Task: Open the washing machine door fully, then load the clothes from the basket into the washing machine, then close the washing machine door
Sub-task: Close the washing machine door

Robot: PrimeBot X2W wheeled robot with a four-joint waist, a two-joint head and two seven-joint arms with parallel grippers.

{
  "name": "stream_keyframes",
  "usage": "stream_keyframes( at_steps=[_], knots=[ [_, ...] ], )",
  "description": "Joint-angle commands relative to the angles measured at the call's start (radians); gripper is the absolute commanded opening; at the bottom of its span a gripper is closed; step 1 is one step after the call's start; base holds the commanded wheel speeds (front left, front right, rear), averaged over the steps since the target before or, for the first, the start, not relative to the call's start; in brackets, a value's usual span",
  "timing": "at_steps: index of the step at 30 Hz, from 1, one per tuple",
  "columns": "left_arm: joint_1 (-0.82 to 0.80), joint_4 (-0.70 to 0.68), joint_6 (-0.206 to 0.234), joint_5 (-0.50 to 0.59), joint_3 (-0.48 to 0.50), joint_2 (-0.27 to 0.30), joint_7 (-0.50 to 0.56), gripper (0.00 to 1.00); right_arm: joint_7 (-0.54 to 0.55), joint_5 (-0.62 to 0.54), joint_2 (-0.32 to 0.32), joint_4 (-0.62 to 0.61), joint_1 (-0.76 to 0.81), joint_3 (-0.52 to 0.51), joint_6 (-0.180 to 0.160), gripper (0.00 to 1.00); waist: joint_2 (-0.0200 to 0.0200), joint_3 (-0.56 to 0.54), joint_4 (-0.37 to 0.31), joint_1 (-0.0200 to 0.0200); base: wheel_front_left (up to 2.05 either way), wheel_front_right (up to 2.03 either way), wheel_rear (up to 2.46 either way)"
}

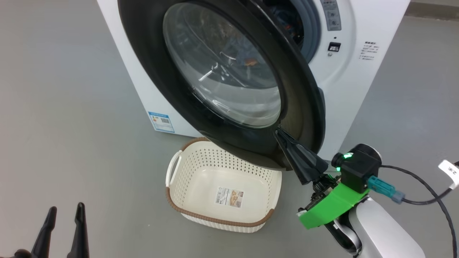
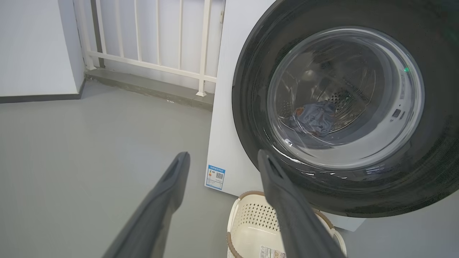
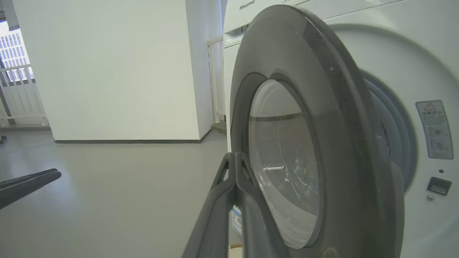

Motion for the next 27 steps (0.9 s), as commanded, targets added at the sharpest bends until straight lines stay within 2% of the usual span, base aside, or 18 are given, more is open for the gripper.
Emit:
stream_keyframes(
  at_steps=[1, 6, 16, 27],
  knots=[
    [-0.051, -0.02, -0.003, -0.006, 0.037, 0.02, -0.009, 1.0, -0.005, -0.01, 0.002, 0.007, -0.034, 0.024, 0.003, 0.0, -0.0001, 0.023, 0.018, 0.0, 0.0, 0.0, 0.0],
    [-0.069, -0.017, -0.003, -0.021, 0.034, 0.023, -0.009, 1.0, -0.005, -0.013, -0.007, 0.12, -0.069, 0.033, 0.003, 0.0, -0.0001, 0.061, 0.043, 0.0, 0.0, 0.0, 0.0],
    [-0.112, -0.013, -0.003, -0.049, 0.027, 0.04, -0.009, 1.0, -0.005, -0.048, -0.003, 0.288, -0.148, -0.01, 0.003, 0.0, -0.0001, 0.138, 0.088, 0.0, 0.0, 0.0, 0.0],
    [-0.137, -0.007, -0.003, -0.066, 0.029, 0.053, -0.009, 1.0, -0.005, -0.09, 0.015, 0.346, -0.186, -0.091, 0.003, 0.0, -0.0001, 0.177, 0.092, 0.0, 0.0, 0.0, 0.0]
  ],
)
